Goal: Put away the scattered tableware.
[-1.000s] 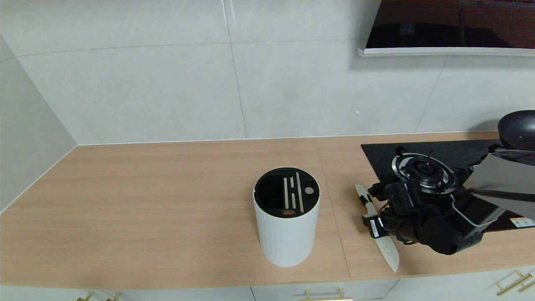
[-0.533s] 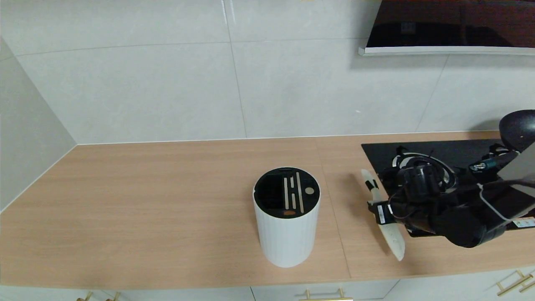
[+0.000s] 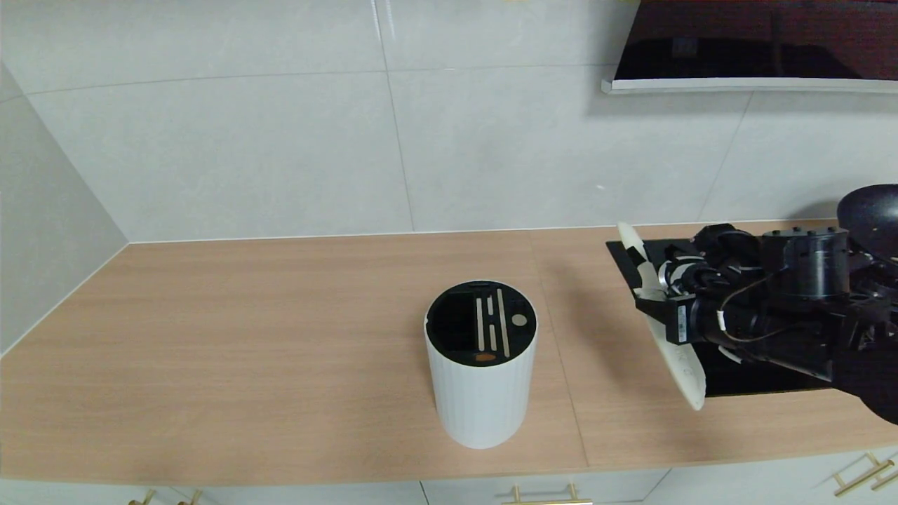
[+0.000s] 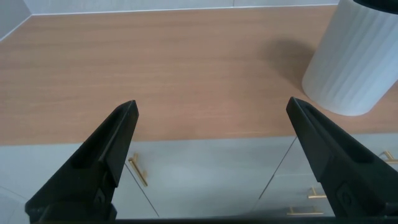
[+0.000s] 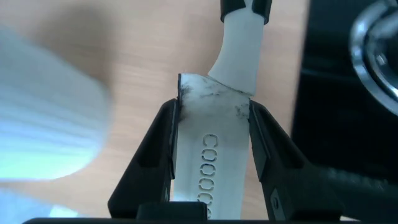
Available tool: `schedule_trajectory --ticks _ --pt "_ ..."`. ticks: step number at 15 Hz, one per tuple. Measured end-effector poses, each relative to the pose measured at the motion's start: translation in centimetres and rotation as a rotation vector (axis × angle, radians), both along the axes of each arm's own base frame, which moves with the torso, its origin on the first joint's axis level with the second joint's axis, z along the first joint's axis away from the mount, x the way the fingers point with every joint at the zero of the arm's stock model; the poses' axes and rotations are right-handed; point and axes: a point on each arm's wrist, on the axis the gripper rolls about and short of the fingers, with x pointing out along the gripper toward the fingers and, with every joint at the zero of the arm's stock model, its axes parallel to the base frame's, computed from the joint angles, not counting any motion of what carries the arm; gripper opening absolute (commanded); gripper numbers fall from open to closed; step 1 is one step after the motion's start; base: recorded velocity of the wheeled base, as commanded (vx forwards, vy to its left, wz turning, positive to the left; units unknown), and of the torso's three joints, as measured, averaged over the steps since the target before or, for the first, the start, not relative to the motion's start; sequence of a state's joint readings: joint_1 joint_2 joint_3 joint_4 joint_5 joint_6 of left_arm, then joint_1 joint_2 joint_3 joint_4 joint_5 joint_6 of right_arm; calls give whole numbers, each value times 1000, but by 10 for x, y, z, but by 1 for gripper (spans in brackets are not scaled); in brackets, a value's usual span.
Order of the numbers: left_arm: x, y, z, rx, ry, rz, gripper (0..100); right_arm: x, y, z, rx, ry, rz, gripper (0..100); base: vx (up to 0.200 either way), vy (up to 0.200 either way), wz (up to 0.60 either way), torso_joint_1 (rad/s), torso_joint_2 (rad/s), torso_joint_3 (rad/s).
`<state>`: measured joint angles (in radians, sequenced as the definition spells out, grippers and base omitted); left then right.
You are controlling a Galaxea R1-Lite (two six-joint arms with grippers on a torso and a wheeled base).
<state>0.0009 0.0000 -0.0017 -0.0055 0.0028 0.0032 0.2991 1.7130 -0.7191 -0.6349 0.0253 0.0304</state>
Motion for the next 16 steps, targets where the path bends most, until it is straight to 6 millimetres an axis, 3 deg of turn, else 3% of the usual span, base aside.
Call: schedule_trajectory --ticks 3,5,6,9,11,13,16 --pt "-5 0 17 -12 -69 -10 100 -10 -3 18 15 -61 6 0 0 0 0 0 0 0" --pt "-8 -1 31 -13 -28 -74 100 -9 -2 37 34 -120 8 0 0 0 0 0 0 0" --pt "-7 -2 42 -13 -5 -107 100 -7 0 49 47 -161 14 0 0 0 0 0 0 0" --pt "8 -3 103 -20 62 -192 100 -2 15 79 68 -213 55 0 0 0 0 0 0 0" --pt "41 -6 145 -41 130 -256 100 -3 31 97 69 -195 107 0 0 0 0 0 0 0" --pt "84 -11 172 -136 176 -338 100 -7 45 102 84 -188 147 0 0 0 0 0 0 0" --pt "155 -39 191 -354 186 -499 100 -27 63 105 119 -180 223 0 0 0 0 0 0 0"
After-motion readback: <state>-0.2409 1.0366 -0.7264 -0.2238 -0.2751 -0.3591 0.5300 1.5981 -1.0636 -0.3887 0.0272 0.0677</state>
